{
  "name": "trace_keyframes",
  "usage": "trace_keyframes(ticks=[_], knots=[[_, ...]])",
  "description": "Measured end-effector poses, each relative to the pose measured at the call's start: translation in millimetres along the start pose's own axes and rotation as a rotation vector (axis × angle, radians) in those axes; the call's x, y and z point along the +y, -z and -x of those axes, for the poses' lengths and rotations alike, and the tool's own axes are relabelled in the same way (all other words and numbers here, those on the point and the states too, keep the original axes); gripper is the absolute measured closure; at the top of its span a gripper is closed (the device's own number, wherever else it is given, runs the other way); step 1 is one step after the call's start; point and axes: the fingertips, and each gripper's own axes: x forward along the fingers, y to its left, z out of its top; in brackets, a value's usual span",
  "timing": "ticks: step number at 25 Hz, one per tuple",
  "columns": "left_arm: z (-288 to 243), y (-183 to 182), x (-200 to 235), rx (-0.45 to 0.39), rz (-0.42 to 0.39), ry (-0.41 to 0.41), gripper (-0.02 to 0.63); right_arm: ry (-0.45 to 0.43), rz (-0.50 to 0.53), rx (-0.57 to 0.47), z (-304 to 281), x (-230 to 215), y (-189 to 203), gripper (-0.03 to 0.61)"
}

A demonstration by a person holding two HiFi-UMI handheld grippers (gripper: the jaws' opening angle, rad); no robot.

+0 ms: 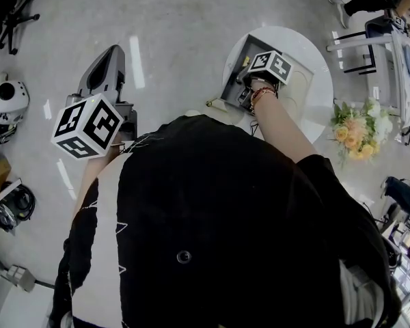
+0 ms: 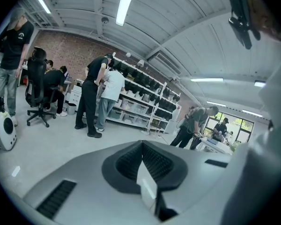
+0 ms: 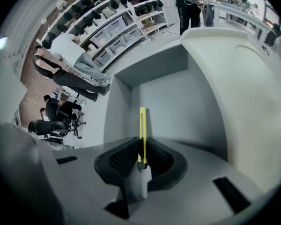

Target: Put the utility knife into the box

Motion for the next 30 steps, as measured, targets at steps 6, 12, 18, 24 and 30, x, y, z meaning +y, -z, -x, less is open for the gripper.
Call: trace_keyframes(ticks=[6, 12, 18, 24, 30], knots=[[0, -1, 0, -0.003, 0.001, -0.004, 0.603, 0.005, -0.02, 0.007, -1, -3, 2, 0.52], [0, -2, 3, -0.003, 0.003, -0.006, 0.603, 0.002, -0.033, 0.016, -2, -1, 2, 0.52], [-2, -2, 4, -0.004, 0.01, -0.005, 0.603, 0.003, -0.045, 0.017, -3, -1, 1, 0.52], [-2, -3, 7, -0.01, 0.015, -0.006, 0.603, 0.001, -0.049, 0.014, -2, -1, 1, 0.52], [-1, -2, 10, -0.012, 0.024, -0.009, 0.603, 0.0, -0.063, 0.016, -2, -2, 1, 0.518]])
